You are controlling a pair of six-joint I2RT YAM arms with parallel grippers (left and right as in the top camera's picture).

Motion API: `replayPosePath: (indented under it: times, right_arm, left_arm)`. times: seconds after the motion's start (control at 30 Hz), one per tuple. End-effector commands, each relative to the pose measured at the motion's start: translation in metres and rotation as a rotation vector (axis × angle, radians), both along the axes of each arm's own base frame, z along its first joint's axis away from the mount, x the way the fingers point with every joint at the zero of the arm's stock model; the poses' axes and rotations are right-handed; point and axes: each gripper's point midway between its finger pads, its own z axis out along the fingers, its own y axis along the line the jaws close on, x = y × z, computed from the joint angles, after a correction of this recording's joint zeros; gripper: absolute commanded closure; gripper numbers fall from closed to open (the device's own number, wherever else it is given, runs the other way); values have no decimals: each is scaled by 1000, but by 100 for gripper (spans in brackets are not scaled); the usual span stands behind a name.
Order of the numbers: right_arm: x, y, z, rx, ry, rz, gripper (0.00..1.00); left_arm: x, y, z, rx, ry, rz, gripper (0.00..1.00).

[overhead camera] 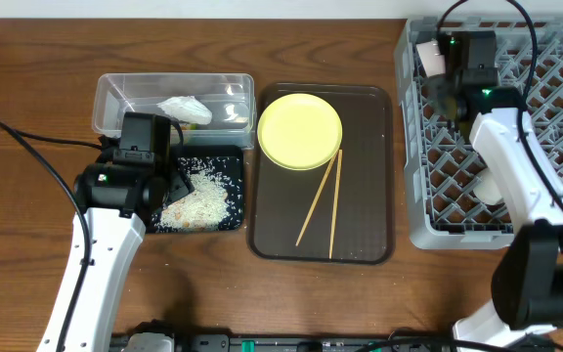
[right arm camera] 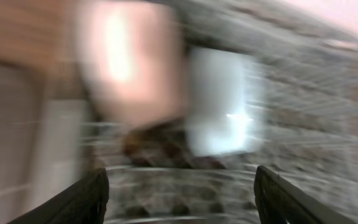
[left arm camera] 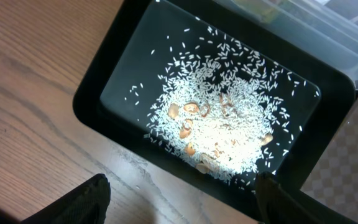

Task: Sort waste into correct bins and load items into the dishwasher rack
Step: 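Carry the blue bowl with the right gripper and place it in the rack, then reach the right gripper to the yellow plate and grasp its edge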

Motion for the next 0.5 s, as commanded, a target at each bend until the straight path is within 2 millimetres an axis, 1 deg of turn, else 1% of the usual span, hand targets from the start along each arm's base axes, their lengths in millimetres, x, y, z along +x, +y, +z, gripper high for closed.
replayPosePath:
  times: [0.0,0.07,0.2,0.27,0.4,0.47]
  right_arm:
    - [-16,96,2,423,63,200,28]
    - [-24,121,-1,525,106,207,30]
    - [-31,149,-19,562,165,173,37]
    - [-31,157,-32,532,183,149,38]
    - [-31,161,-66,457,215,50,38]
    - [-31,168,-83,441,240,49,40]
  left_arm:
    - [-1,1,-2,0,10,9,22]
    - [-1,1,-2,0,10,9,23]
    - [-1,1,-2,0,10,9,22]
    - [-1,1,-2,0,10,9,23]
    - [-1,1,-2,0,10,9,22]
    - [-1,1,-2,0,10,9,22]
